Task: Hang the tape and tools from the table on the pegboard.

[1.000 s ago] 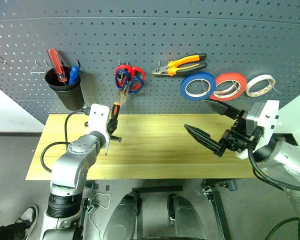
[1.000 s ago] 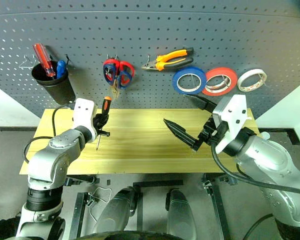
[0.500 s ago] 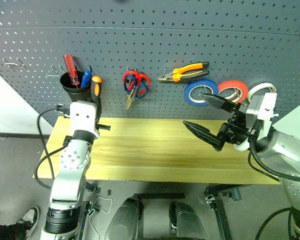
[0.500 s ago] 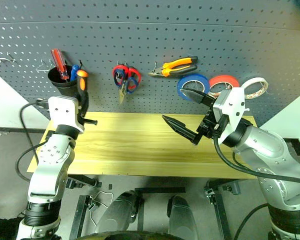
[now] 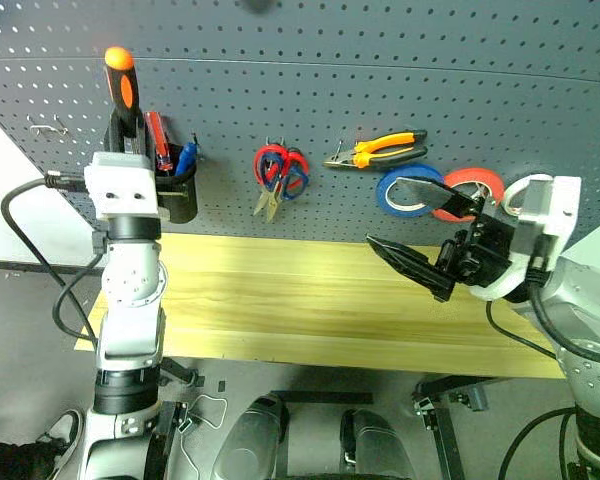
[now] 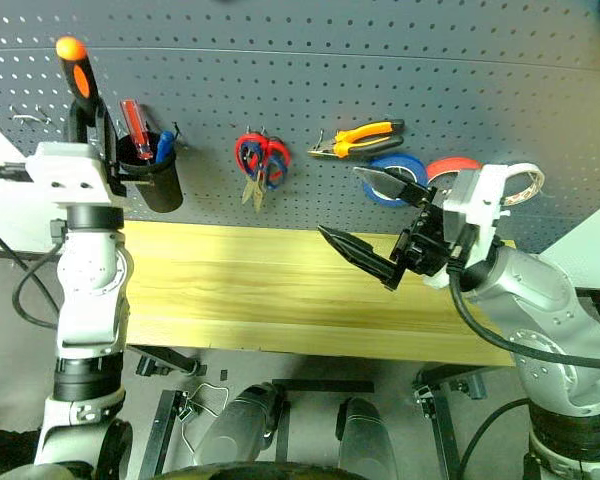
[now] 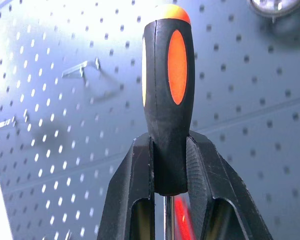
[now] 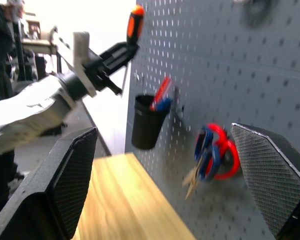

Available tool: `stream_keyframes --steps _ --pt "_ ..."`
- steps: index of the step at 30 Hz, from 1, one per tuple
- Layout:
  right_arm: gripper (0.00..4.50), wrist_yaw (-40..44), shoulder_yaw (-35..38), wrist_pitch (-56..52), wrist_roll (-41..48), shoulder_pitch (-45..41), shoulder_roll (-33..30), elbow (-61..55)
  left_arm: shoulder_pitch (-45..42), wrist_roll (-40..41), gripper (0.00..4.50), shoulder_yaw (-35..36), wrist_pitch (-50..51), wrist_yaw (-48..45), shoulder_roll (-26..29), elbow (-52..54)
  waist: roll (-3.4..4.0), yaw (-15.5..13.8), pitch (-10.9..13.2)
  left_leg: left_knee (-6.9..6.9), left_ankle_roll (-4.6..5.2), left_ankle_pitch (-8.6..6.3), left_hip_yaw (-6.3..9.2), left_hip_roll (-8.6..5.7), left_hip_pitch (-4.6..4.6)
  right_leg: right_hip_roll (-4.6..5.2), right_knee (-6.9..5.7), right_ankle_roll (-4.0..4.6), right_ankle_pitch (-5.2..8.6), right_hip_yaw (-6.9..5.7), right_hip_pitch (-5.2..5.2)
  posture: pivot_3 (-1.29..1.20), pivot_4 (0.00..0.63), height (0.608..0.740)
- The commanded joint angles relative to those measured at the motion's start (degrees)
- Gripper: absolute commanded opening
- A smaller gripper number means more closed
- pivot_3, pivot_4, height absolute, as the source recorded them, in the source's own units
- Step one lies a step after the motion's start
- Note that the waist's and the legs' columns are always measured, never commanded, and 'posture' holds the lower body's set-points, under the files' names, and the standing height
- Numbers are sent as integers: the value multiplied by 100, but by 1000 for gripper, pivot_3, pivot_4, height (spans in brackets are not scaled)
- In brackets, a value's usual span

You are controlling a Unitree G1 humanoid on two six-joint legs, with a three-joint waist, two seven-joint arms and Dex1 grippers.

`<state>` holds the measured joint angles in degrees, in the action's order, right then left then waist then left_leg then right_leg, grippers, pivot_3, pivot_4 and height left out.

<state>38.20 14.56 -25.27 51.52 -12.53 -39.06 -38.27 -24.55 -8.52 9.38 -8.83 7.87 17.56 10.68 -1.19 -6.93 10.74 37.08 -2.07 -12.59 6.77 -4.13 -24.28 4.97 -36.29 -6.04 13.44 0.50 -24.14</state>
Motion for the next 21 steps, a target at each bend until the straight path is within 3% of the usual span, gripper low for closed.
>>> stream_keyframes --steps 1,13,21 --pt "4500 -135 229 70 387 -191 39 -272 -430 -69 496 133 -465 61 166 -472 0 11 0 0 0 0 -1 1 2 -2 -1 1 -1 2 0 107 118 711" --pt "4500 -451 246 -99 882 -453 -85 -383 -1360 -58 496 77 -1578 193 202 -2168 -2 76 2 1 4 -2 -13 7 7 -5 -2 0 -5 19 -2 60 171 711" --pt "4500 -826 483 -420 1424 -363 -445 -567 -1032 -48 496 55 -1546 176 8 -2197 -2 344 20 1 17 -9 -12 12 5 6 -2 -1 -4 31 -7 5 224 711"
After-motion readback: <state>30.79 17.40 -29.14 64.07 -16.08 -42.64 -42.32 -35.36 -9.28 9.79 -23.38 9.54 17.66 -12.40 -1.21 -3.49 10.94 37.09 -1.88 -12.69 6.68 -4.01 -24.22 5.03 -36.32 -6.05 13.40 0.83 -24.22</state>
